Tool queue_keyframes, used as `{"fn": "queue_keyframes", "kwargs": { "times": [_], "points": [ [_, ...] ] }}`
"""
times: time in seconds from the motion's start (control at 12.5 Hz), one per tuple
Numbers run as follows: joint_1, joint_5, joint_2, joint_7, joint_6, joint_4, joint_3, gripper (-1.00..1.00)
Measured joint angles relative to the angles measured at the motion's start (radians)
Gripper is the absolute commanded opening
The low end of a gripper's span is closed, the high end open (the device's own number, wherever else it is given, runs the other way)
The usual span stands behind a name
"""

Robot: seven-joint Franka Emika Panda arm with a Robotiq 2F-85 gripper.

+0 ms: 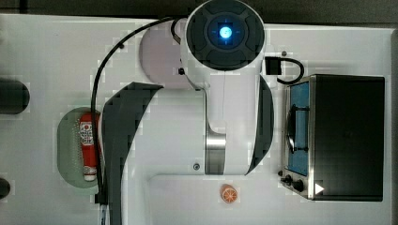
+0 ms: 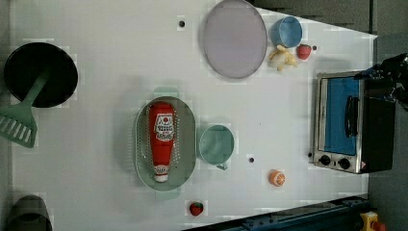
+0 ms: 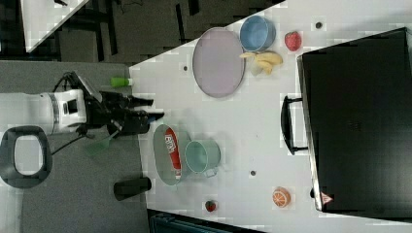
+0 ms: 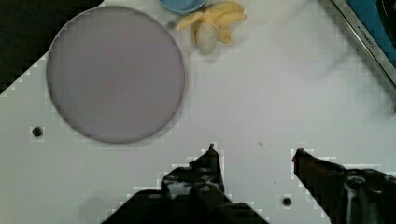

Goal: Pick ketchup from strainer and place it on the table

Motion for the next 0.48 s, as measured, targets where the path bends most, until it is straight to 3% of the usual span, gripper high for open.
{"fn": "queue_keyframes", "kwargs": {
  "times": [0.24, 0.48],
  "points": [
    [-0.077, 0.024, -0.147, 0.028, -0.139, -0.11, 0.075, 0.99],
    [-0.082, 0.035, -0.209, 0.031, -0.073, -0.092, 0.129, 1.0]
  ]
}}
